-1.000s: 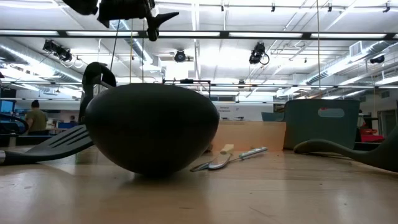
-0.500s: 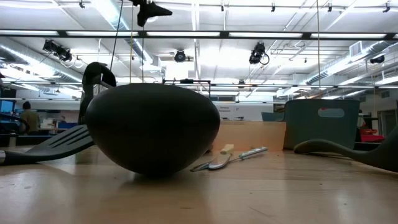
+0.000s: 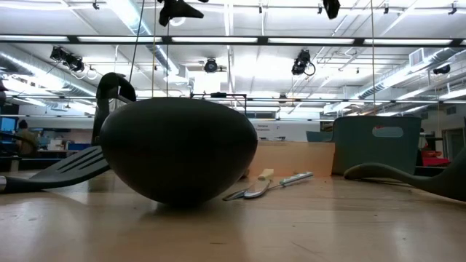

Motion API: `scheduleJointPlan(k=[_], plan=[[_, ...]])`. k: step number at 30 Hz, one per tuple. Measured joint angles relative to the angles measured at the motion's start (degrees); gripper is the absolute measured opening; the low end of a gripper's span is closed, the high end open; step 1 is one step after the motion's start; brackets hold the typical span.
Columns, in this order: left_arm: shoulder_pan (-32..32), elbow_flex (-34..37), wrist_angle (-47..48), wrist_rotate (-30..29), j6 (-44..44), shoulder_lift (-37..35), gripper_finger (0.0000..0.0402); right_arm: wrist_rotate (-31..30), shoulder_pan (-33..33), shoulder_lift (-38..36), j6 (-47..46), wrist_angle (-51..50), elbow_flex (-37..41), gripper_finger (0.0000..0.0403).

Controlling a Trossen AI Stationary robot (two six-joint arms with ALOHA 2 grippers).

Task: Pick & Place Kitchen Items
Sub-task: Put the top black spatula into the green bin

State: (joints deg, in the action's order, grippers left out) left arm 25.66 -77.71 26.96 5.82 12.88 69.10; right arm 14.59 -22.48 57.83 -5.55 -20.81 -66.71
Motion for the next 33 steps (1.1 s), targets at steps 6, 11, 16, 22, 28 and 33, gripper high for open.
scheduleJointPlan(k=[6, 11, 16, 22, 28, 33], plan=[[-7.5, 0.0, 2.4, -6.6, 1.4, 0.0, 0.0202, 0.0, 0.0, -3.7, -1.0, 2.2, 6.3, 0.0029], [-13.7, 0.0, 3.4, -9.9, 5.0, 0.0, 0.0196, 0.0, 0.1, -5.5, -0.9, 2.2, 7.7, 0.0027], [-20.2, 0.0, 4.7, -11.6, 9.5, 0.5, 0.0191, 0.0, 0.1, -6.1, 0.1, 2.1, 7.7, 0.0027], [-27.4, 0.0, 7.2, -14.4, 14.1, 1.5, 0.0185, 0.0, 0.1, -6.1, 0.2, 1.9, 7.7, 0.0027], [-33.4, 0.1, 9.9, -16.7, 18.4, 4.4, 0.0182, 1.0, 0.1, -6.1, 0.5, 1.9, 7.7, 0.0027], [-37.4, 0.0, 11.9, -16.8, 21.0, 8.4, 0.0182, 1.0, 0.1, -6.1, 0.5, 1.8, 7.7, 0.0027]])
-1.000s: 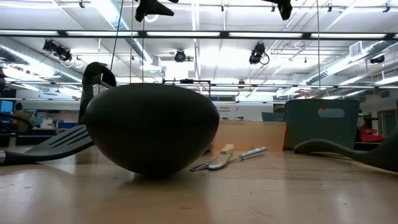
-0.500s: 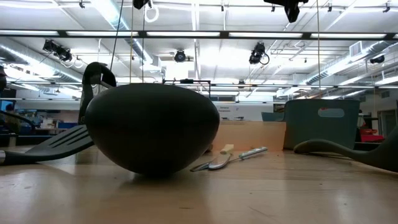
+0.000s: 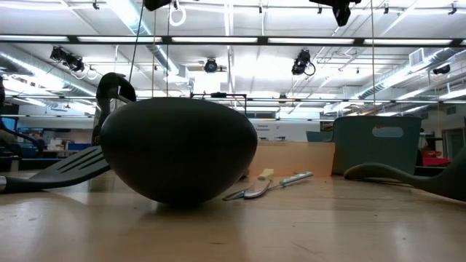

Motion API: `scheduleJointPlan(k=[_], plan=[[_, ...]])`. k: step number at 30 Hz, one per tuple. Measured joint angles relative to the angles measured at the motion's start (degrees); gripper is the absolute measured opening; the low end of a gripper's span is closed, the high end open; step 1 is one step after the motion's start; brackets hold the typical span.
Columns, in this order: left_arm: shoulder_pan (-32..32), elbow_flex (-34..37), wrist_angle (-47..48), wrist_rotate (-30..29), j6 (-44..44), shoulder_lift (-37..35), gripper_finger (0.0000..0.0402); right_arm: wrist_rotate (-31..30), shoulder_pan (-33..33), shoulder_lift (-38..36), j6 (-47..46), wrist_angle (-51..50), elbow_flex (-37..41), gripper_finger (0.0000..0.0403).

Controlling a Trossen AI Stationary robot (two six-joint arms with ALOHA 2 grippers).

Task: Pick & Place Kitchen Items
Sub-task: Put the top black spatula into the green bin

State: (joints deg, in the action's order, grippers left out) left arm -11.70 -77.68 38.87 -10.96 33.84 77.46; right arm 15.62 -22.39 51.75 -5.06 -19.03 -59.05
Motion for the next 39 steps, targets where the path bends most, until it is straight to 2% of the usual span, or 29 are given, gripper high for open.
scheduleJointPlan(k=[9, 19, 23, 27, 33, 39], plan=[[-3.0, 0.0, 2.7, 1.8, 0.0, 6.1, 0.0182, 0.1, 0.0, 0.0, 0.6, -0.3, 0.0, 0.0027], [-3.5, 0.3, 4.3, 2.4, 0.0, 6.9, 0.0182, 0.5, 0.0, 0.0, 1.0, -0.4, 0.0, 0.0027], [-3.6, 1.2, 5.0, 2.9, 2.9, 6.9, 0.0185, 0.5, 0.0, 0.0, 1.0, -0.4, 0.0, 0.0027], [-3.4, 1.2, 6.1, 3.4, 8.3, 8.3, 0.0205, 0.5, 0.0, 0.0, 1.1, -0.3, 0.0, 0.0027], [-2.4, 1.4, 9.4, 4.2, 16.0, 11.1, 0.0262, 0.5, 0.0, 0.0, 1.7, -0.2, 0.0, 0.0027], [-1.1, 1.1, 7.3, 4.9, 24.2, 15.3, 0.0299, 0.5, 0.0, 0.0, 2.1, -0.2, 0.0, 0.0027]])
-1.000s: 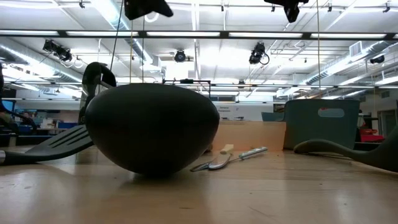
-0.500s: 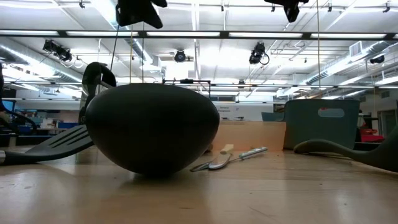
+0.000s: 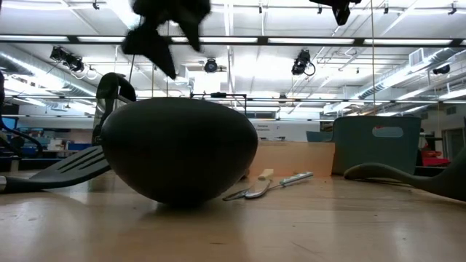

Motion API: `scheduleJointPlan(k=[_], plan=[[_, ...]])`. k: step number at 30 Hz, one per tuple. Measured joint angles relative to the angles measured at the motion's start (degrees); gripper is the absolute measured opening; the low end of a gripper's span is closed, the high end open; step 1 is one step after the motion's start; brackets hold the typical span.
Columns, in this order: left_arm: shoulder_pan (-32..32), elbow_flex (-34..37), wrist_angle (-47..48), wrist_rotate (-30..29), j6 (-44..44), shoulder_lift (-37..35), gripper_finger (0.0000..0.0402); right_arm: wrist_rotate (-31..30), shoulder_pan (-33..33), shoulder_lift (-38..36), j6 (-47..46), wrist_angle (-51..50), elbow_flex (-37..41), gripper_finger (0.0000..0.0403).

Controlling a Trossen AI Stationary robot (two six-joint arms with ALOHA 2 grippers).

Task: Pick & Place Kitchen Items
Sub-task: Put the top black spatula into the green bin

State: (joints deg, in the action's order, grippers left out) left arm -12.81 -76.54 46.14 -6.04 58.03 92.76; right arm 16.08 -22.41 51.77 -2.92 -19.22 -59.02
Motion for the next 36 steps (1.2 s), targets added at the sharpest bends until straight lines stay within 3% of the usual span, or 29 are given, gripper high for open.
scheduleJointPlan(k=[9, 36], plan=[[1.8, -0.1, -2.5, -0.7, 8.2, 3.9, 0.0302, 0.0, 0.2, 0.0, 0.4, 0.3, 0.0, 0.0027], [1.9, 0.1, 2.5, -3.9, 16.1, 4.1, 0.0302, 1.6, 0.2, 0.0, 0.4, 0.3, 0.0, 0.0027]])
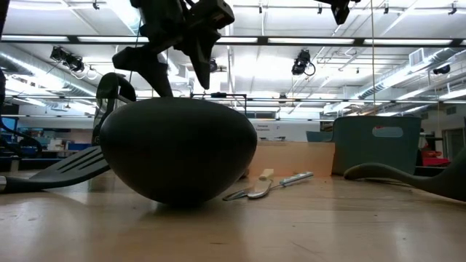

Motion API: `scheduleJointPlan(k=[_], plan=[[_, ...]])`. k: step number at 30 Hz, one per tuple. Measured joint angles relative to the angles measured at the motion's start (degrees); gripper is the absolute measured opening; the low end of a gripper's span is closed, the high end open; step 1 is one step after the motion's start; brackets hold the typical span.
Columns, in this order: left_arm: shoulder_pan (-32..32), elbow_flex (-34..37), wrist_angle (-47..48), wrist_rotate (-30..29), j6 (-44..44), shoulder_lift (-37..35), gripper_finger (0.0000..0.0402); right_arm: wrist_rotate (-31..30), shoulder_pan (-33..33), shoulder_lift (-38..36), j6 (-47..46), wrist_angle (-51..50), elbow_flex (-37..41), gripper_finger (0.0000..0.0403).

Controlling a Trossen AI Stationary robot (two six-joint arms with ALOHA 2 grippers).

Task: Pick & Place Kitchen Items
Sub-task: Put the top black spatula into the green bin

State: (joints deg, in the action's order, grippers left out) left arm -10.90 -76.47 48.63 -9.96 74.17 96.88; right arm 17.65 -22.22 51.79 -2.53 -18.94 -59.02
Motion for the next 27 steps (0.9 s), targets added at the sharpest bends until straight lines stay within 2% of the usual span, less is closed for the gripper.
scheduleJointPlan(k=[15, 22, 27], plan=[[0.0, 0.0, 0.6, -1.8, 2.0, 0.0, 0.0302, 0.0, 0.0, 0.0, 0.0, 0.0, 0.0, 0.0027], [0.0, -0.1, 0.2, -0.2, 2.9, 2.7, 0.0302, 0.0, 0.0, 0.0, 0.1, 0.0, 0.0, 0.0027], [0.0, 0.1, 0.5, -1.2, 4.0, 3.9, 0.0302, 0.0, 0.0, 0.0, 0.0, 0.0, 0.0, 0.0027]])
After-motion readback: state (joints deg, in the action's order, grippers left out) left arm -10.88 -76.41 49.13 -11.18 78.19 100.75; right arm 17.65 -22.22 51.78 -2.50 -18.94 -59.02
